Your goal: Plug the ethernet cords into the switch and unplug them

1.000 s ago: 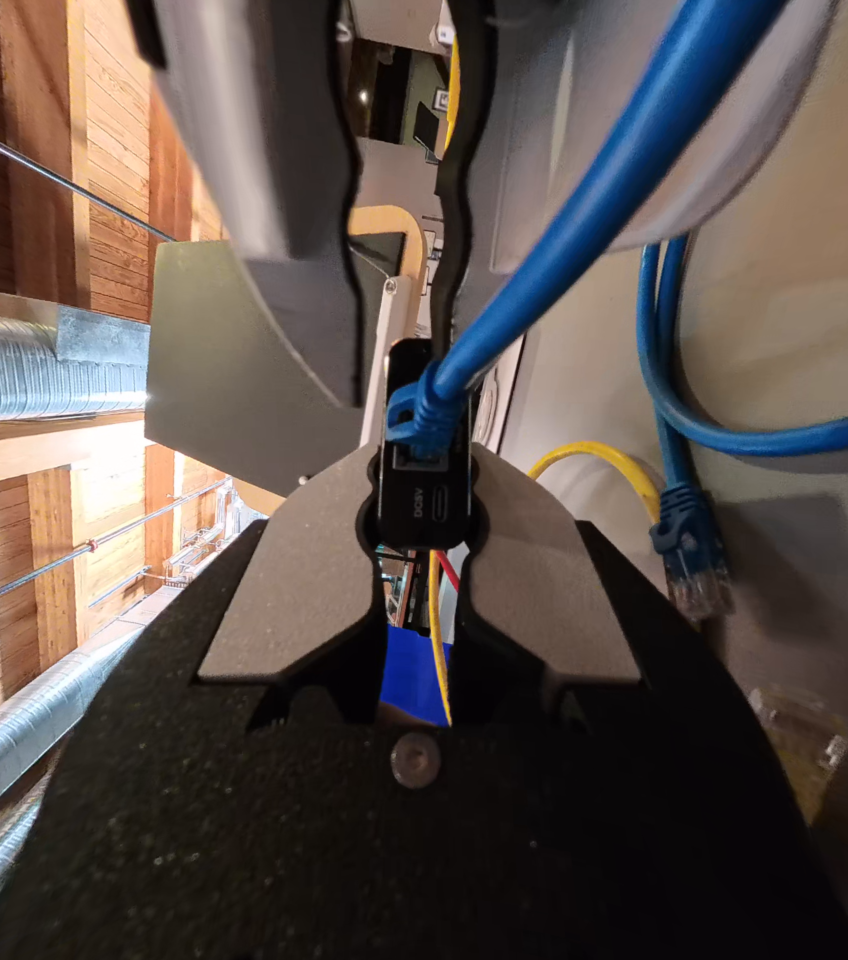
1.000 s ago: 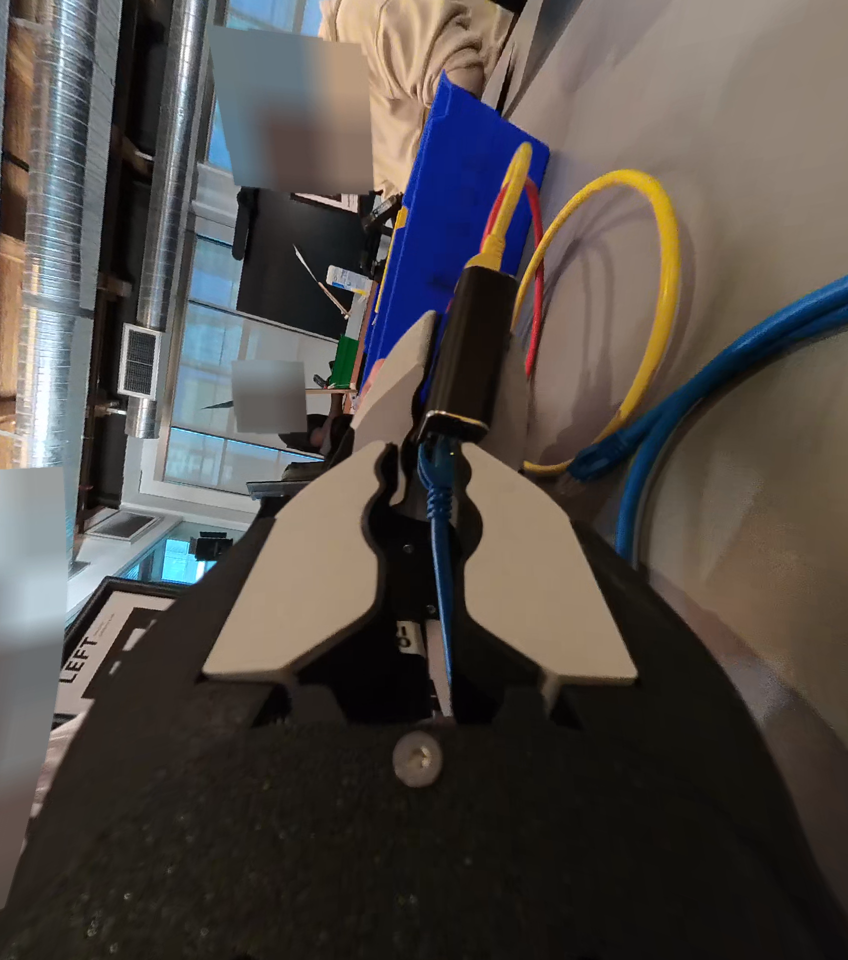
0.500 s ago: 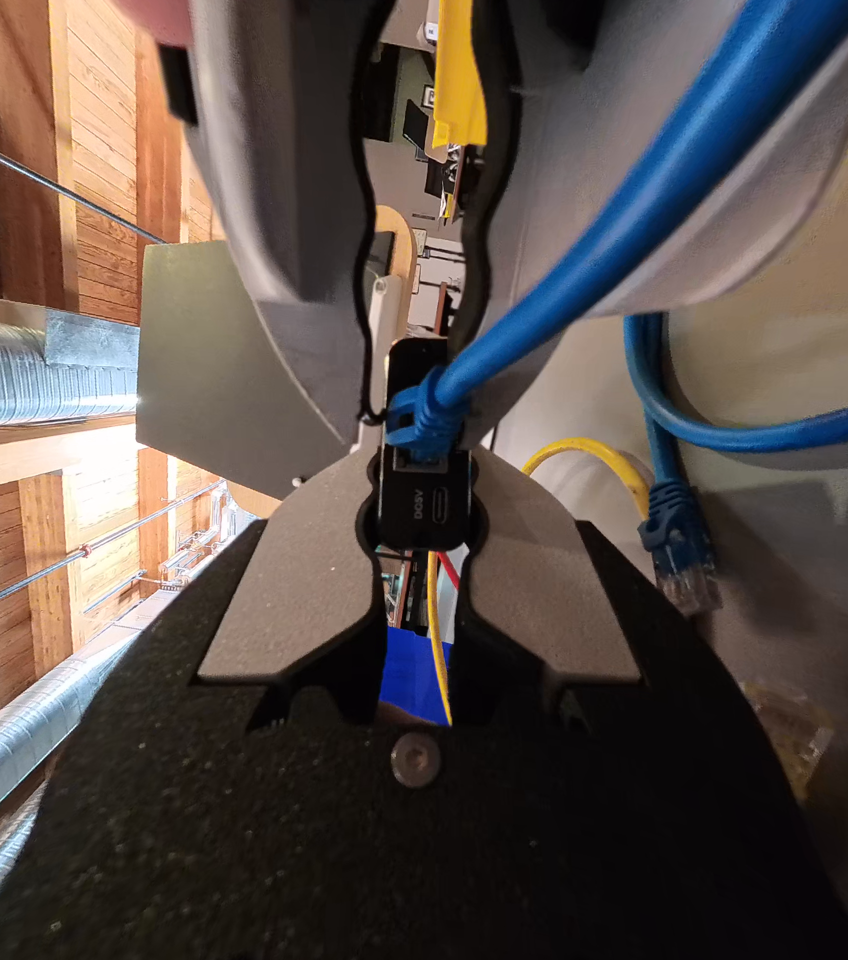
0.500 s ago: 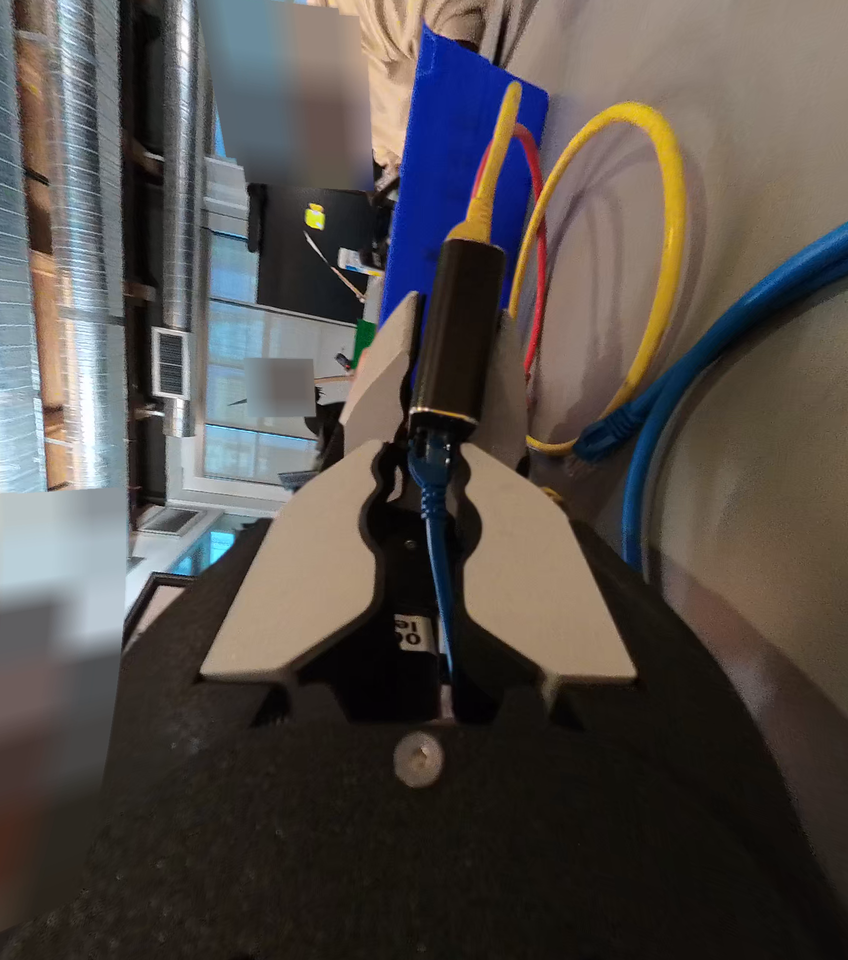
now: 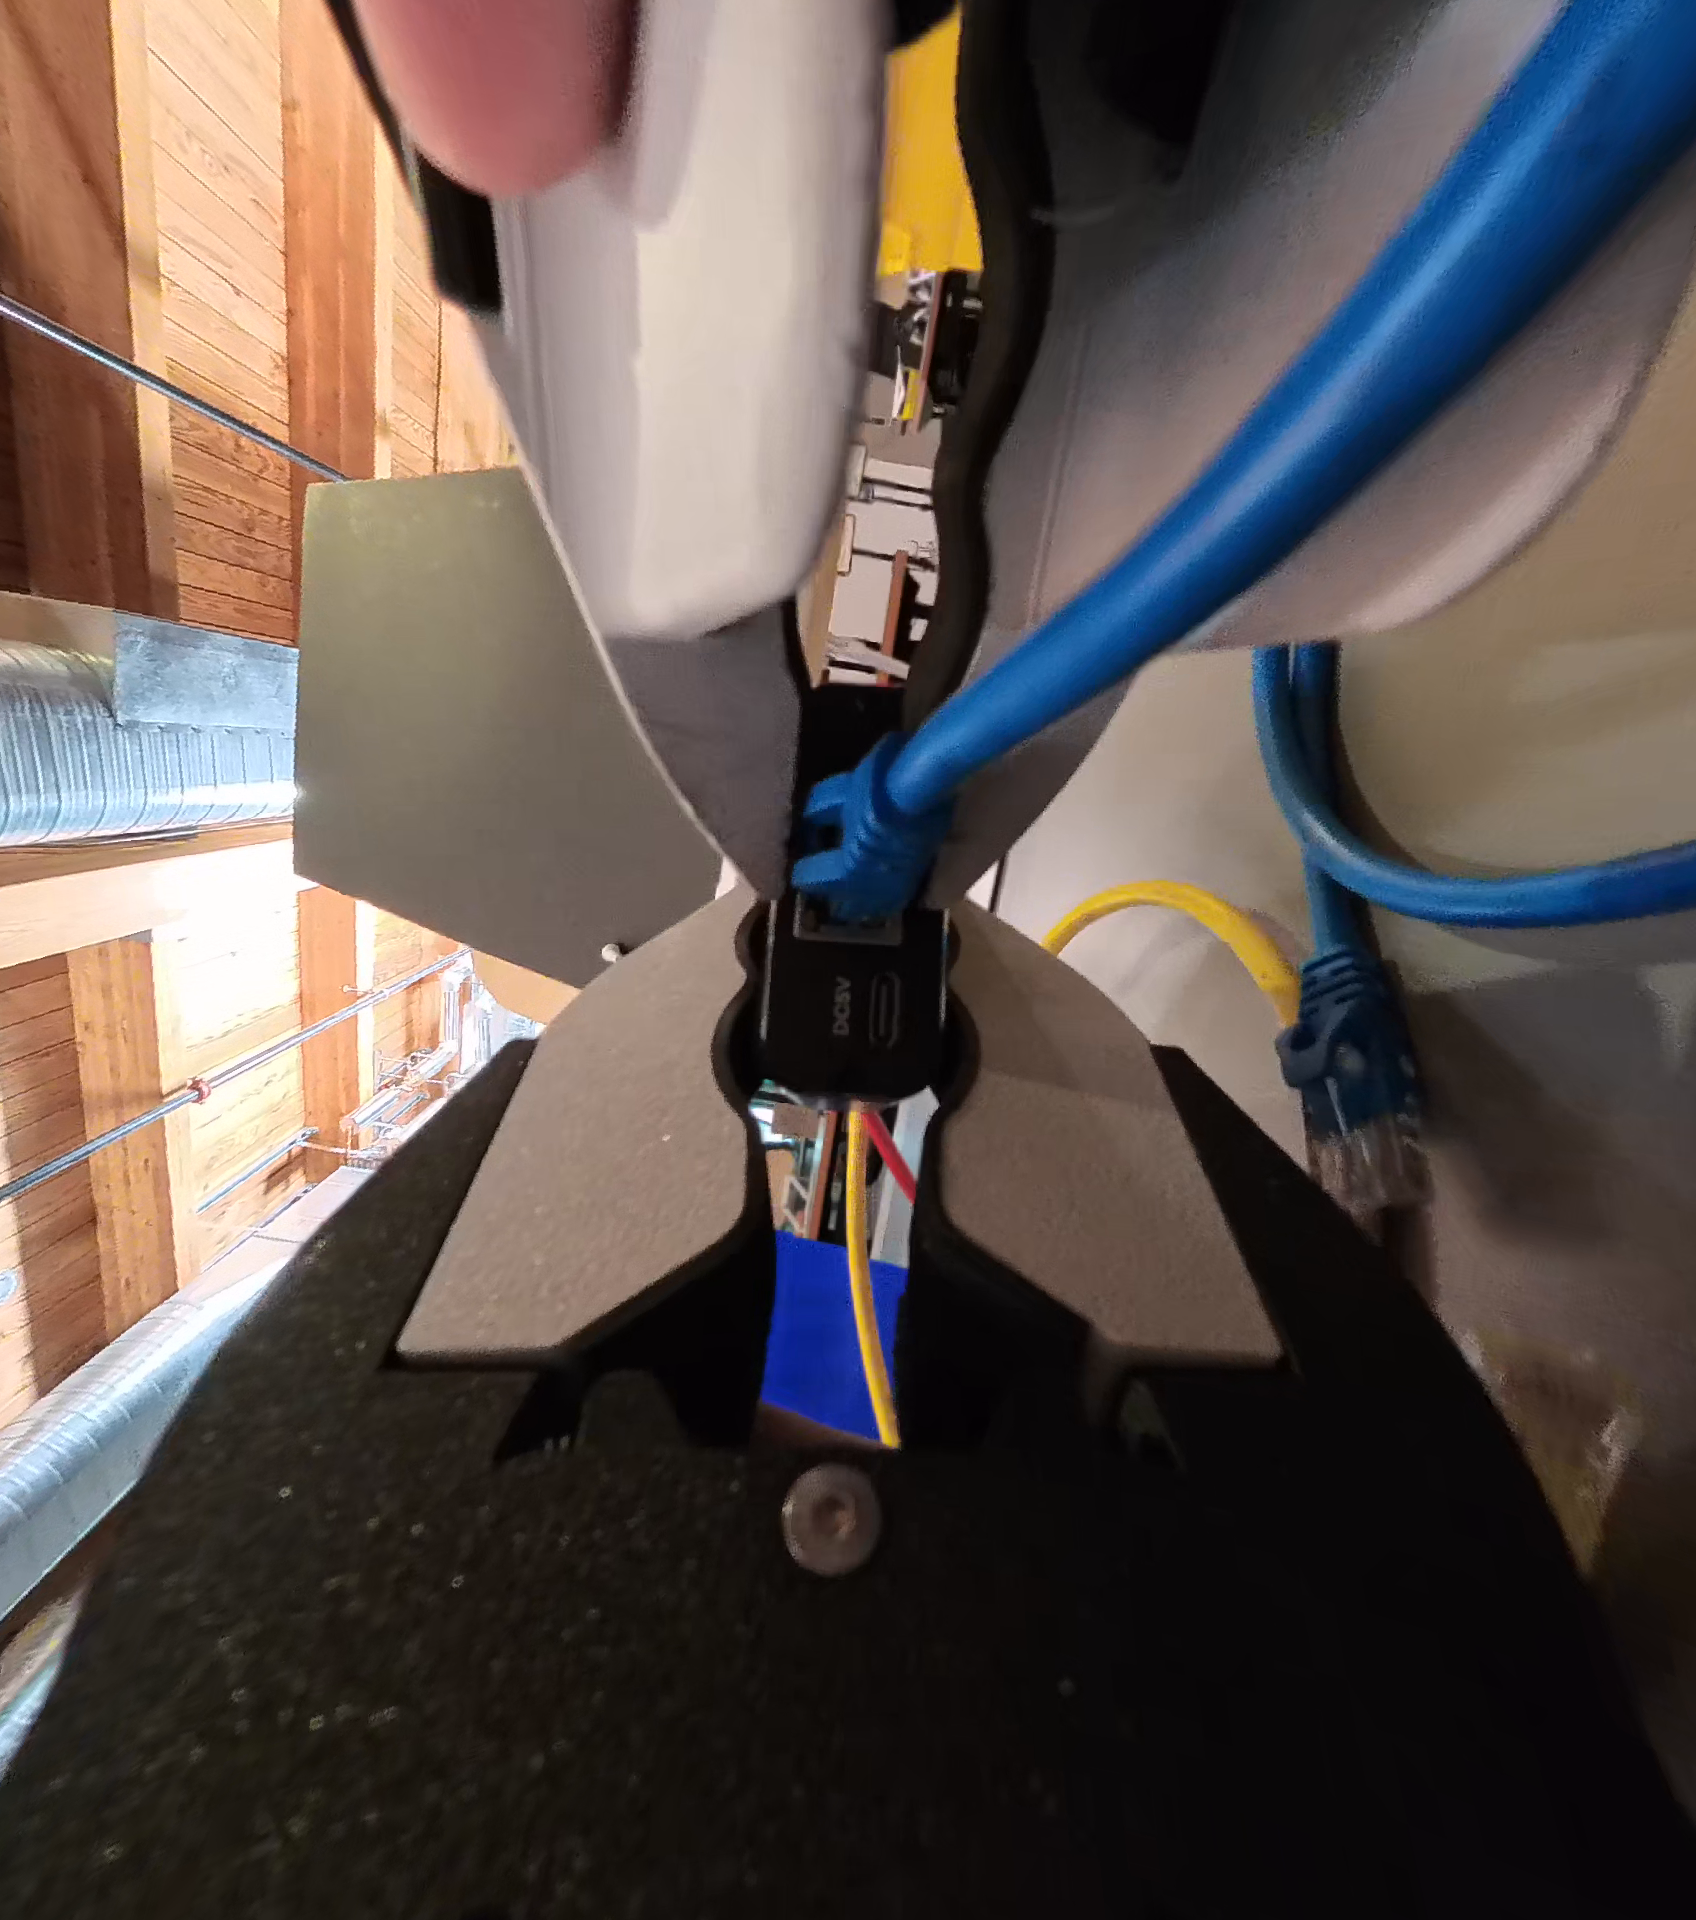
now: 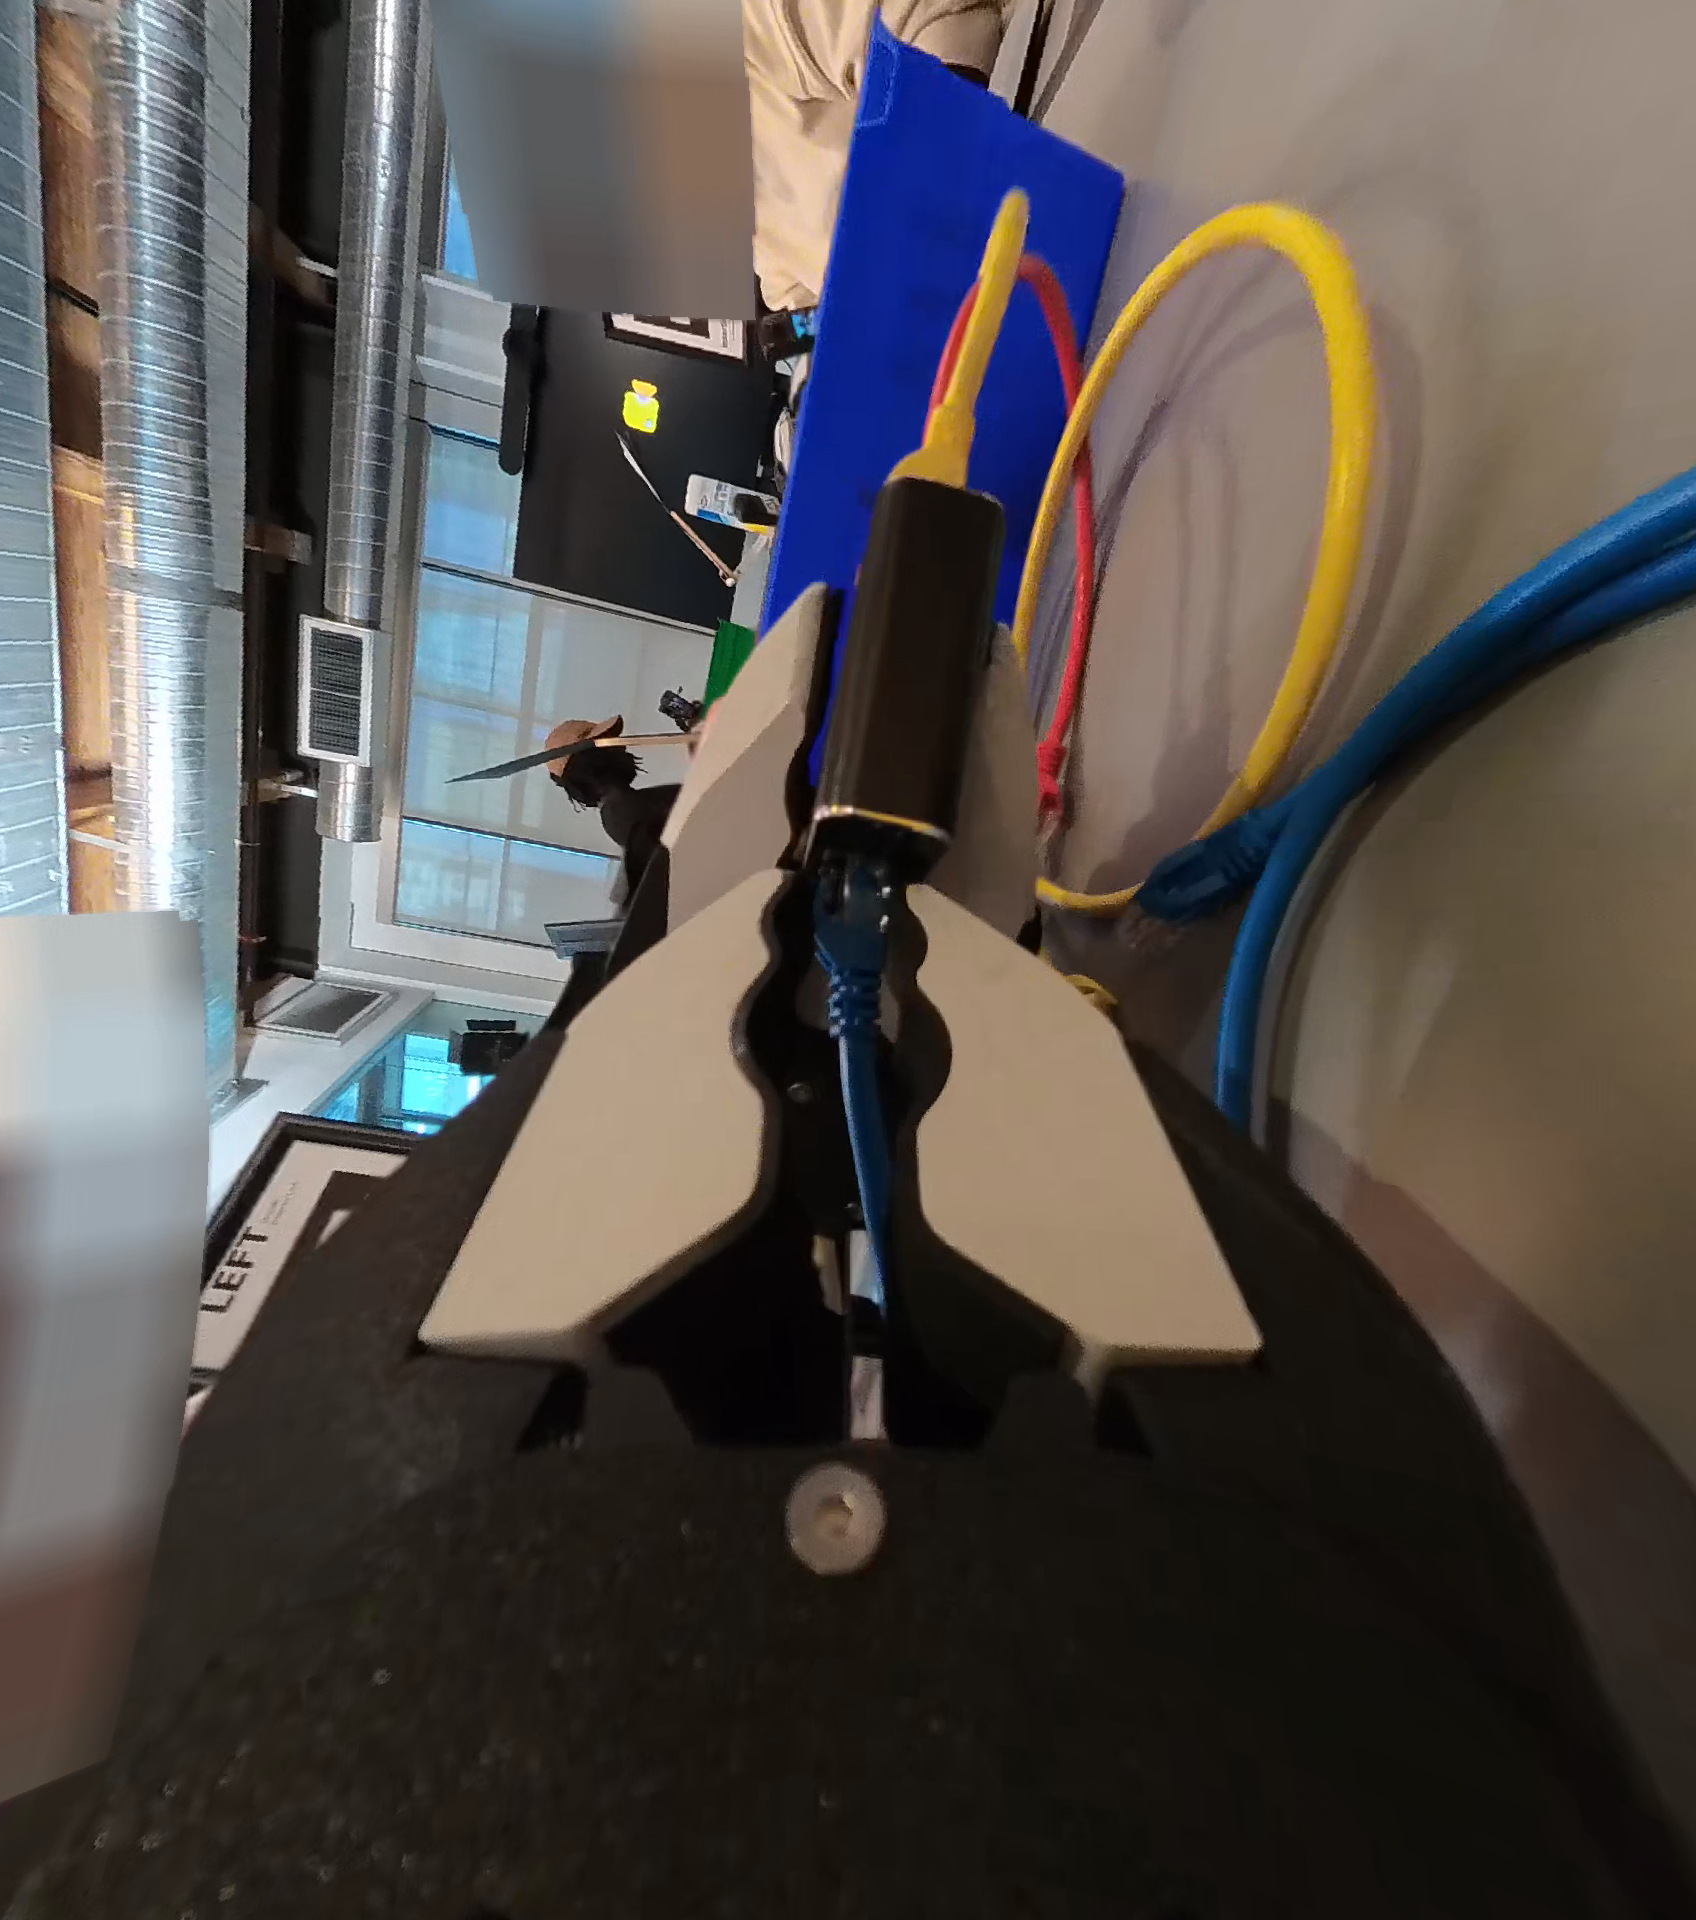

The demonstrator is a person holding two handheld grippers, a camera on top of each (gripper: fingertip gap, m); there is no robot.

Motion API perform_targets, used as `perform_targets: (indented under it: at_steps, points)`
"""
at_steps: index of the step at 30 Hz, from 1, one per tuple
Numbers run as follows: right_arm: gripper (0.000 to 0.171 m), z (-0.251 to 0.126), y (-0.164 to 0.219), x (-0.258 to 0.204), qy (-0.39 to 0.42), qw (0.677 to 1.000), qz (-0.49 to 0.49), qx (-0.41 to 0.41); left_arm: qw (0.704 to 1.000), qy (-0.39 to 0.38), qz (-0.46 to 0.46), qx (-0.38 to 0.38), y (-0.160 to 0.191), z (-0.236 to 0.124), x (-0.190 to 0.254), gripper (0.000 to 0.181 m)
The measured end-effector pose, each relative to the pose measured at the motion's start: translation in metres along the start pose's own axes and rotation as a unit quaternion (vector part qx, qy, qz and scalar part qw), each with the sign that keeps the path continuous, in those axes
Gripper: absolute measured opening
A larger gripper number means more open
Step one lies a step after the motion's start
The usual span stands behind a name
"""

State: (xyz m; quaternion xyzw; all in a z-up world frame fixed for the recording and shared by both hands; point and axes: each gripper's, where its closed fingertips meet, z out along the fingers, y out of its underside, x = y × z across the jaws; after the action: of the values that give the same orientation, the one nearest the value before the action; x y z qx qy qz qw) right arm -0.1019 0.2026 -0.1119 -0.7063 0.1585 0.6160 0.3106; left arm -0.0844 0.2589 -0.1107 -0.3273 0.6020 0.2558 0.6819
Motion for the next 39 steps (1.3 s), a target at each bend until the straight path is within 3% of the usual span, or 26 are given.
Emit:
perform_targets:
  at_steps: [15, 20, 23, 24, 26, 27, 30, 39]
  points:
    - [0.014, -0.005, 0.009, 0.001, 0.001, 1.0, -0.006, -0.014, 1.0, 0.004, -0.007, -0.004, -0.01, 0.001, 0.002, 0.025]
    - [0.014, -0.004, 0.005, -0.002, 0.049, 0.995, -0.086, -0.017, 0.999, 0.021, -0.046, 0.011, -0.012, 0.002, 0.0, 0.026]
    - [0.015, -0.004, 0.008, -0.005, 0.045, 0.996, -0.074, -0.004, 0.999, 0.003, -0.033, 0.017, -0.014, 0.001, -0.004, 0.025]
    - [0.014, -0.003, 0.016, -0.008, 0.027, 0.998, -0.061, -0.015, 0.999, 0.012, -0.04, 0.005, -0.009, 0.006, -0.003, 0.015]
    - [0.015, 0.002, 0.035, -0.002, 0.019, 0.998, -0.045, -0.042, 0.996, 0.02, -0.085, -0.036, 0.011, 0.012, -0.009, 0.022]
    - [0.014, -0.001, 0.028, -0.001, 0.018, 0.999, -0.041, -0.016, 0.996, -0.001, -0.083, -0.025, 0.009, 0.008, -0.018, 0.026]
    - [0.014, -0.016, 0.005, 0.001, 0.044, 0.996, -0.074, 0.011, 0.998, 0.002, -0.062, -0.001, -0.004, 0.0, -0.011, 0.026]
    - [0.016, -0.02, 0.023, 0.034, 0.143, 0.979, -0.136, -0.053, 0.994, 0.009, -0.11, -0.01, 0.018, 0.011, -0.016, 0.026]
